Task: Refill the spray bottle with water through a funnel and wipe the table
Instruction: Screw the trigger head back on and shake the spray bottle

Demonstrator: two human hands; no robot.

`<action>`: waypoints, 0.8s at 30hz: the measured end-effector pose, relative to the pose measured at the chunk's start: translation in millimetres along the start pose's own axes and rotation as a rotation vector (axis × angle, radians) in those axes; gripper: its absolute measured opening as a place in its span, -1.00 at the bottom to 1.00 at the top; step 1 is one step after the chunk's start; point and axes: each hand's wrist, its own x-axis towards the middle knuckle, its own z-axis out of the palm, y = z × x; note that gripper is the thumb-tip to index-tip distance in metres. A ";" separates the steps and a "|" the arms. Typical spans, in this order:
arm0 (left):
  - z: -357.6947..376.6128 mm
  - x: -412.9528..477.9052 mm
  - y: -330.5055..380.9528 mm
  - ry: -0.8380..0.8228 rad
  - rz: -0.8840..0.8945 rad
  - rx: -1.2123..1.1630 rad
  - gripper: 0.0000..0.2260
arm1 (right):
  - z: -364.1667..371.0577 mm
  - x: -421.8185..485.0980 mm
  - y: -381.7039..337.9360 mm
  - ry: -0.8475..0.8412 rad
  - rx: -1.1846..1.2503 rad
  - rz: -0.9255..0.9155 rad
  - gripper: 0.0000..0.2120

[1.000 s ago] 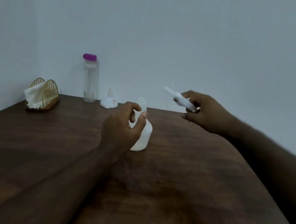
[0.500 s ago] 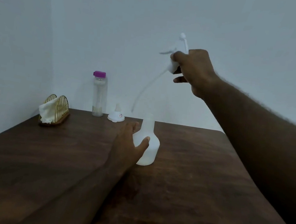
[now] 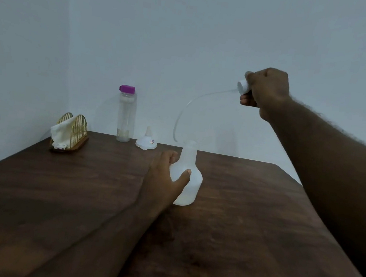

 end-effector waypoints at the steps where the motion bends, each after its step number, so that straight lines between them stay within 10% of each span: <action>1: 0.3 0.1 -0.1 0.006 0.005 0.002 -0.62 | -1.7 1.9 4.6 0.013 0.003 0.018 -0.87; 24: 5.1 3.5 -7.1 0.001 0.020 0.010 -0.65 | -48.8 20.0 49.8 0.155 0.127 0.255 -0.77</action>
